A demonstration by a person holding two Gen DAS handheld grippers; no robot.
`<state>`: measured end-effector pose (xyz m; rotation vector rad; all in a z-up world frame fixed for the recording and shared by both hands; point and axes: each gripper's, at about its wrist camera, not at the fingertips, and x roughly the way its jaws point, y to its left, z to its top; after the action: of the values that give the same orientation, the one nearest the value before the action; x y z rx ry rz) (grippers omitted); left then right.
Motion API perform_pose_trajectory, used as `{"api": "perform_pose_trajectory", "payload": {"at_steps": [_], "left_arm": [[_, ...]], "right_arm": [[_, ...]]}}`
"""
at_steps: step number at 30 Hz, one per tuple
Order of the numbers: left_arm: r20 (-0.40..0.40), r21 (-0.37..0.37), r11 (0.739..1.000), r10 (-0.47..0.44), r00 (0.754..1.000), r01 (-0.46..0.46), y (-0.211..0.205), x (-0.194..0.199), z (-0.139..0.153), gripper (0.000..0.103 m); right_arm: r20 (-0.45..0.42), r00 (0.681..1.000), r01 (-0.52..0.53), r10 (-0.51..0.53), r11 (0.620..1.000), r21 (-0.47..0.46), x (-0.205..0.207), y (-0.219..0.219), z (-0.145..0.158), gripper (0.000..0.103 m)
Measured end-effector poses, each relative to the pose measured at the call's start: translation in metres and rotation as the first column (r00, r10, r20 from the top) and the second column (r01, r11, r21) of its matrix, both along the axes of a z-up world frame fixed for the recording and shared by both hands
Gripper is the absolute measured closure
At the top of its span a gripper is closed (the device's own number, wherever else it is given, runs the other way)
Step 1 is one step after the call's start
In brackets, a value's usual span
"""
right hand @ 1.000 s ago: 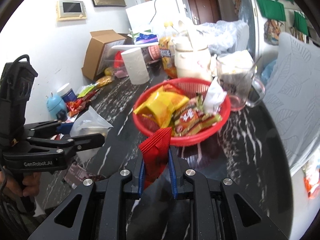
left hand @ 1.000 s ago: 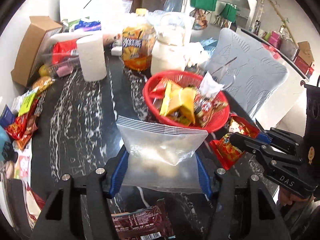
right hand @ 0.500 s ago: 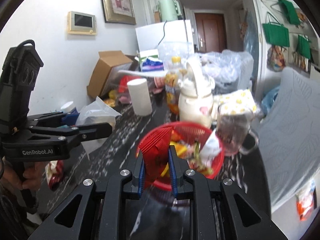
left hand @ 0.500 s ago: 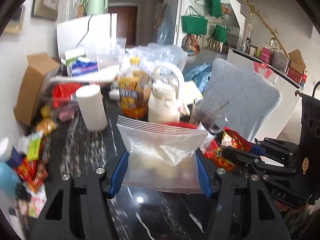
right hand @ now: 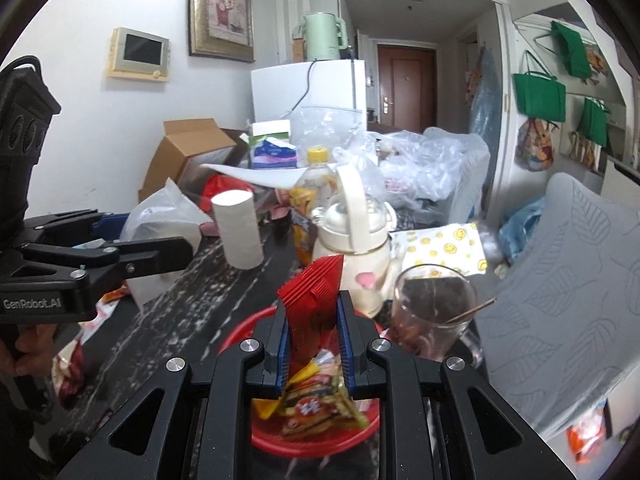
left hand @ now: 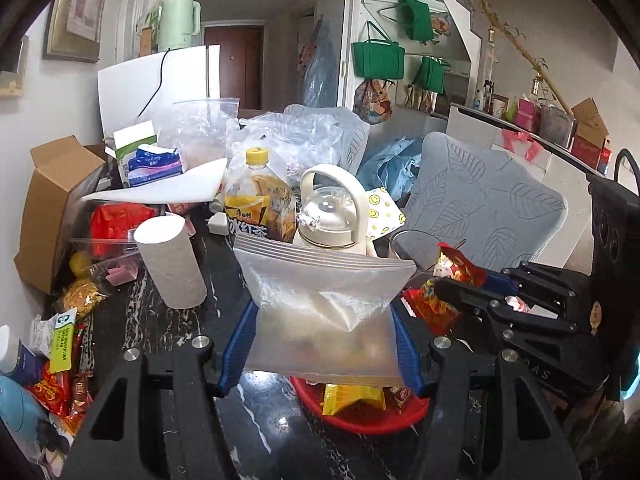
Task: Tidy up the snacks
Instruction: 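Carry the red packet and clear bag over the red basket with both grippers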
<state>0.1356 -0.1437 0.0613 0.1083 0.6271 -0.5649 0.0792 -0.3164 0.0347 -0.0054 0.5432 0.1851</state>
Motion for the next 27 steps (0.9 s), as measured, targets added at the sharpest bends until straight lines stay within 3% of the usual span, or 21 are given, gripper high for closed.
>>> {"api": "perform_pose_trajectory", "payload": {"at_steps": [7, 14, 21, 27], "left_arm": [[-0.084, 0.002, 1.000, -0.011, 0.996, 0.011, -0.014, 0.019, -0.029, 0.043], [-0.118, 0.015, 1.000, 0.000, 0.993, 0.002, -0.021, 0.034, -0.047, 0.043], [-0.167, 0.032, 0.999, 0.014, 0.986, -0.009, -0.025, 0.043, -0.064, 0.043], [-0.200, 0.015, 1.000, 0.002, 0.980, 0.001, -0.033, 0.047, -0.070, 0.043]], "right_arm": [[-0.055, 0.998, 0.043, -0.043, 0.999, -0.001, 0.028, -0.013, -0.024, 0.083], [-0.090, 0.994, 0.064, -0.063, 0.998, 0.004, 0.047, -0.022, -0.046, 0.083], [-0.139, 0.990, 0.030, -0.034, 0.999, -0.034, 0.063, -0.015, -0.071, 0.083], [-0.157, 0.987, 0.017, -0.018, 1.000, -0.008, 0.064, -0.018, -0.077, 0.082]]}}
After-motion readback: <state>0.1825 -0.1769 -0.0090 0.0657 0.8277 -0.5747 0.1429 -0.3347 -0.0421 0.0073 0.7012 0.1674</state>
